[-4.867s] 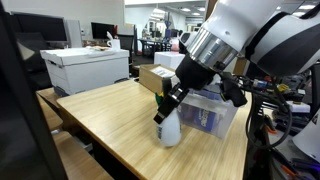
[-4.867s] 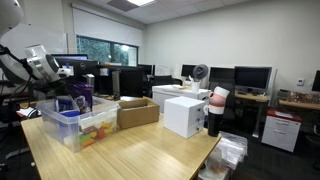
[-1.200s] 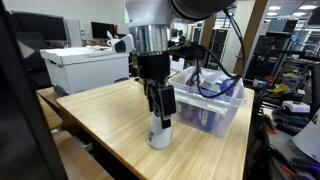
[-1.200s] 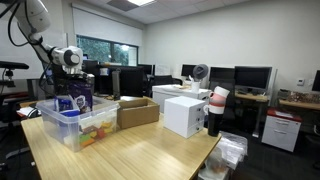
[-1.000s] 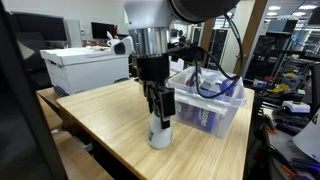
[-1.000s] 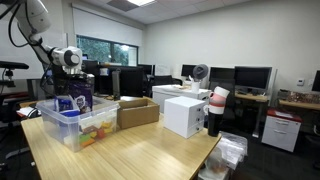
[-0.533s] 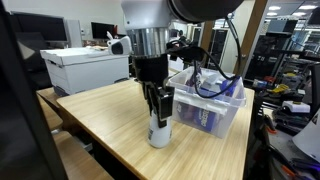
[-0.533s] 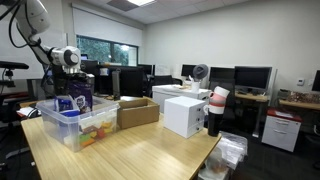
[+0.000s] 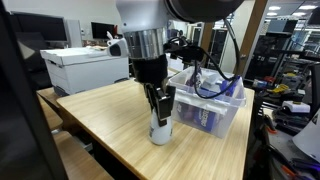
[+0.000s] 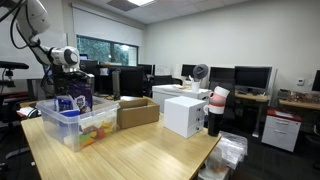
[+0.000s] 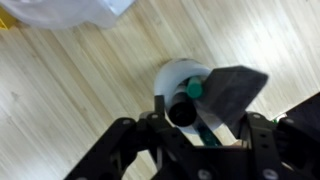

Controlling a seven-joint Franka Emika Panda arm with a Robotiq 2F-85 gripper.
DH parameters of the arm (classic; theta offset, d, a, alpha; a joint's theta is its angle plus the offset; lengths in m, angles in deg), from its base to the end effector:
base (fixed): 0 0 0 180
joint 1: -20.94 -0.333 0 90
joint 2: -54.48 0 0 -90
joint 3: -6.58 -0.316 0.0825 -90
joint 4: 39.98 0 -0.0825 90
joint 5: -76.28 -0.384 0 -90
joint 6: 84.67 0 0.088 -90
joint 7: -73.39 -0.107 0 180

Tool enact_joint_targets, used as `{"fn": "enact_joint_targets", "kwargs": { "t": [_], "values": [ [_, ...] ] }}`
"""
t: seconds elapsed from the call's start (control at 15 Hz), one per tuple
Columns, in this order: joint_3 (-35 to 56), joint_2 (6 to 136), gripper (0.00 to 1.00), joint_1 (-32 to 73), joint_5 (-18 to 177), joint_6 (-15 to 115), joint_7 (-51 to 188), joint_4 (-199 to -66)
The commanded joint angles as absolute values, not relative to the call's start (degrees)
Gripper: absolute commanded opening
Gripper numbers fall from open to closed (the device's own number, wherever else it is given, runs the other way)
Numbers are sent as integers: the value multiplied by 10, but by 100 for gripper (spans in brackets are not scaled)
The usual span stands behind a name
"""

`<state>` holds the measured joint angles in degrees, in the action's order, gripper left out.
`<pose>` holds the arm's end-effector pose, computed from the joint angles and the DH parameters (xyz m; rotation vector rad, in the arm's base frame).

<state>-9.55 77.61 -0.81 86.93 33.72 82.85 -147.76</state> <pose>0.4908 0.3593 0.2871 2.7227 1.3501 -0.2763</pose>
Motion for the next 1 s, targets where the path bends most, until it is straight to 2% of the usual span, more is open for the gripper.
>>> {"fn": "enact_joint_targets", "kwargs": {
  "t": [0.0, 0.93],
  "values": [
    [-83, 781, 34, -24, 902, 295, 775, -1440],
    [-61, 785, 34, -20, 896, 126, 720, -1240]
  ]
}}
